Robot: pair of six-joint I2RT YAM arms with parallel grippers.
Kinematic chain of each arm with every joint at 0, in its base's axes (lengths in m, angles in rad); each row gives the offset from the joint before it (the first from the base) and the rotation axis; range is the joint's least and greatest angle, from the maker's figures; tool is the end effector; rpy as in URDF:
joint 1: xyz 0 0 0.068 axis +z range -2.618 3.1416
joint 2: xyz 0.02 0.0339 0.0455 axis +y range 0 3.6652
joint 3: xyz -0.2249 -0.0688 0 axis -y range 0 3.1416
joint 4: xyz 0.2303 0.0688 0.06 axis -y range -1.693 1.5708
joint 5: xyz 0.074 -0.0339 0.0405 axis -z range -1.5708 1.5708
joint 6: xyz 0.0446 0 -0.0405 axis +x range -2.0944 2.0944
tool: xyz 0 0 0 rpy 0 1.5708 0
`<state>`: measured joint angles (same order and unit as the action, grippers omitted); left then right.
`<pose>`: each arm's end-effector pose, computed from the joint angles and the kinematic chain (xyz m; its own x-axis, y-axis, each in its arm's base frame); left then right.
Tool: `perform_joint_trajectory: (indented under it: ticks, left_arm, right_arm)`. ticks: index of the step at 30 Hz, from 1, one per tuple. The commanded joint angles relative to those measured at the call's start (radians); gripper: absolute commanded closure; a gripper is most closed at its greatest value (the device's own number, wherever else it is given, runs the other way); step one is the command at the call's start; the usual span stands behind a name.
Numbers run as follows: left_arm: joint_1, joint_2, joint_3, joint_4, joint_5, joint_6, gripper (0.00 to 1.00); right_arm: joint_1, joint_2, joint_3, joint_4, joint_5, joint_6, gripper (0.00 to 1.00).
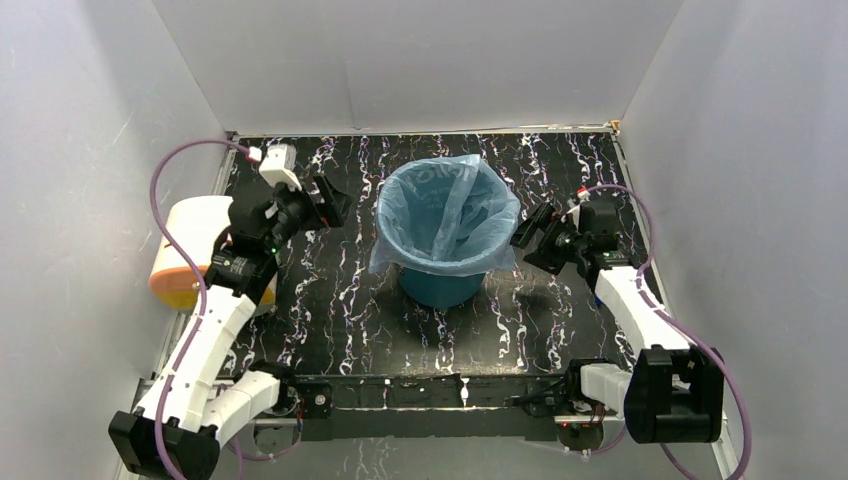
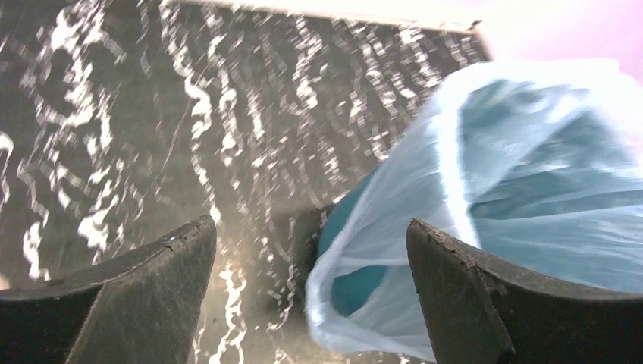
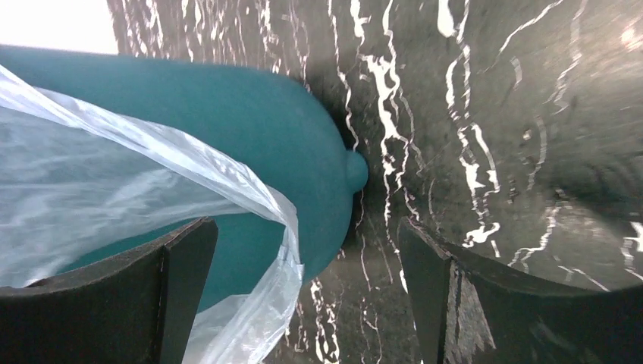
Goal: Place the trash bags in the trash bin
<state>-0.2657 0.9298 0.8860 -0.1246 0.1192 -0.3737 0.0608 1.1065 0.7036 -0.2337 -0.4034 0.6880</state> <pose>0.2252 -0.0668 0.3238 -0.2870 -0.2975 -0.9105 0.2890 0.8793 -0.3785 0.2456 0.0325 0.2111 -0.6939 0.5429 -0.4730 0.0902 0.7173 0.6909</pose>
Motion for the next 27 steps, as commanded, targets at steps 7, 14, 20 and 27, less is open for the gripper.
perform_joint_trajectory:
  ticks: [7, 14, 20, 27]
  left_arm:
    - [-0.108, 0.254, 0.367, -0.075, 0.346, 0.116, 0.07]
    - [-0.339, 0.481, 0.553, -0.194, 0.222, 0.238, 0.07]
    - [-0.444, 0.625, 0.675, -0.303, 0.154, 0.320, 0.07]
    - [-0.536, 0.739, 0.758, -0.395, 0.145, 0.427, 0.08]
  right_arm:
    - [-0.002, 0.223, -0.135, 0.310, -0.323, 0.076, 0.03]
    - [-0.001, 0.337, -0.151, 0.351, -0.394, 0.031, 0.03]
    - [-0.001, 0.420, -0.129, 0.304, -0.396, -0.022, 0.02]
    - [-0.001, 0.448, -0.142, 0.337, -0.421, 0.001, 0.02]
